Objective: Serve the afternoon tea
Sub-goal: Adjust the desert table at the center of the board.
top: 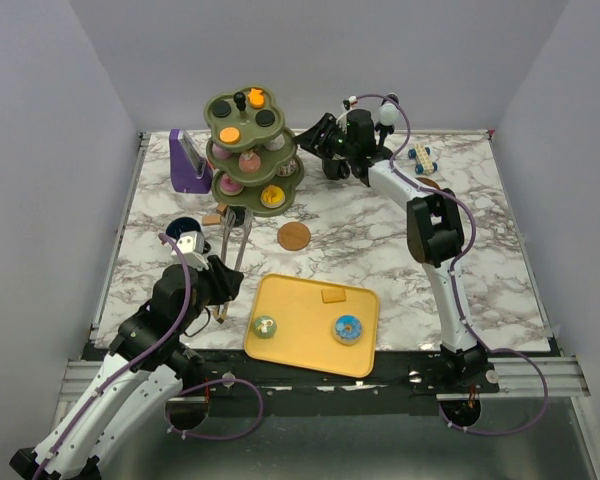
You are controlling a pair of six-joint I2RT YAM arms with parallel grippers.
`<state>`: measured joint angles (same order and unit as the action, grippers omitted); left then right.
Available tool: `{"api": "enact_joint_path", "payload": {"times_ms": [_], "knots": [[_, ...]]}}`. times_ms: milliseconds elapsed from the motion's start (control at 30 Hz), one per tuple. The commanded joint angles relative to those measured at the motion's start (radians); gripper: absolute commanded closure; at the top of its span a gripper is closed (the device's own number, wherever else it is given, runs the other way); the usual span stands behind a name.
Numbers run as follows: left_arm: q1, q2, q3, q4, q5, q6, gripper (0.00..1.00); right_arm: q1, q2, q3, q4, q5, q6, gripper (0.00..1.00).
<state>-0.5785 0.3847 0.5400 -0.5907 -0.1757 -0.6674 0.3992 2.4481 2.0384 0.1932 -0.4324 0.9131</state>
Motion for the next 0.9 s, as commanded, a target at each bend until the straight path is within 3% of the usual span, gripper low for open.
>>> {"api": "enact_joint_path", "payload": {"times_ms": [0,333,867], "knots": [[-0.005,-0.003,-0.005,0.017,-0.007,-0.009,0.48,-0.003,0.028,0.022,0.019,-0.029,0.028,0.5],[-0.005,-0.006,-0.008,0.019,-0.004,-0.011,0.48,0.001,-0.016,-0.075,0.085,-0.06,0.062,0.59],[-0.006,-0.019,-0.012,0.022,0.004,-0.011,0.48,0.032,-0.116,-0.258,0.193,-0.059,0.101,0.63]]}}
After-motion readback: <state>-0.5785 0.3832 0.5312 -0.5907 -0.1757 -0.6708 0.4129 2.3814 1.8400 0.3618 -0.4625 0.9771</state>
